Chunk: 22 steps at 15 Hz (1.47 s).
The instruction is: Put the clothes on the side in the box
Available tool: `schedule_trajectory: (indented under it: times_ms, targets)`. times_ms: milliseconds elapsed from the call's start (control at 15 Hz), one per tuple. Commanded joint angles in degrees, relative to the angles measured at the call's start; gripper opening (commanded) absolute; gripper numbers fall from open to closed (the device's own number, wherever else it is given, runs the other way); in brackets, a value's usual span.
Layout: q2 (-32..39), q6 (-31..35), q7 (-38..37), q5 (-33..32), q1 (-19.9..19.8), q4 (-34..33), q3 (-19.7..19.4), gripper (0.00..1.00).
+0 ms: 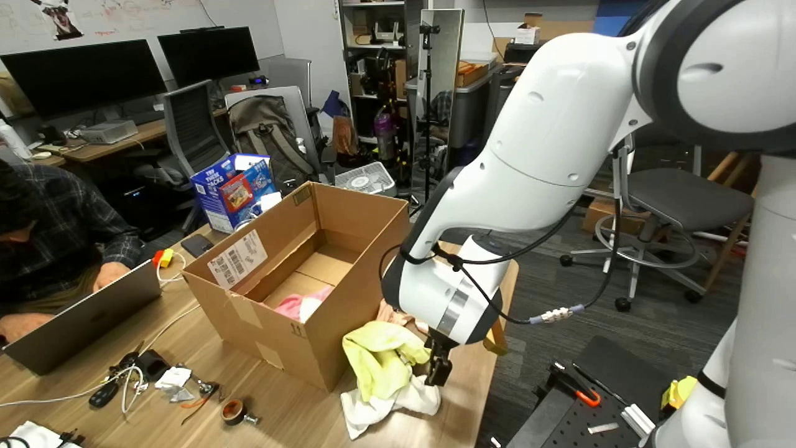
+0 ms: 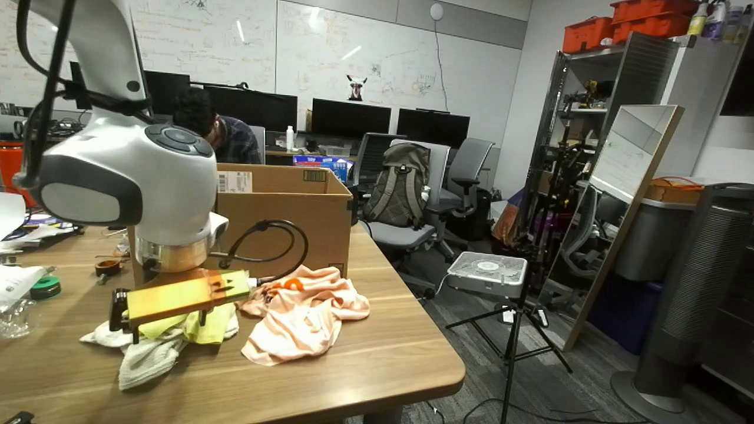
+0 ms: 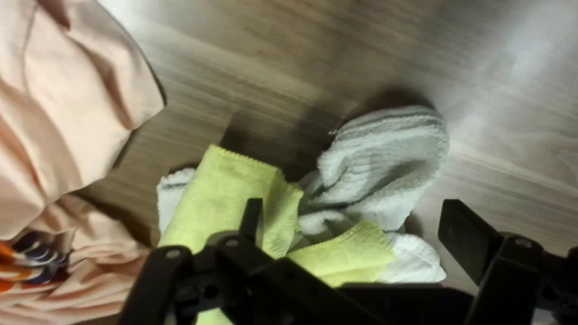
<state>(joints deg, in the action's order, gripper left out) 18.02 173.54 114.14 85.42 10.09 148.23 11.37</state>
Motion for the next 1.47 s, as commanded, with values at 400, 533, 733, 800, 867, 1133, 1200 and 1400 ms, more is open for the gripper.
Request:
schedule_trajectory:
  times_ms: [400, 533, 733, 800, 867, 1133, 1200, 1400]
  targets:
    - [0.58, -7.56, -16.41, -12.72, 2.64, -0.53, -0.23, 1.0]
    - [-0.28, -10.75, -18.28, -13.05, 2.2, -1.66, 0.08, 1.0]
    - [-1.03, -13.9, -19.14, -12.21, 1.68, -4.14, 0.27, 1.0]
    - [-1.23, -14.44, -18.95, -11.75, 1.54, -4.96, 0.28, 1.0]
    - [-1.39, -14.8, -18.7, -11.31, 1.41, -5.72, 0.28, 1.0]
    - [-0.92, -13.96, -14.32, -8.28, 0.7, -8.79, 0.52, 1.0]
    - [-0.67, -13.8, -13.3, -7.5, 0.57, -9.39, 0.55, 1.0]
    - [-0.41, -13.6, -11.3, -6.01, 0.42, -9.99, 0.42, 1.0]
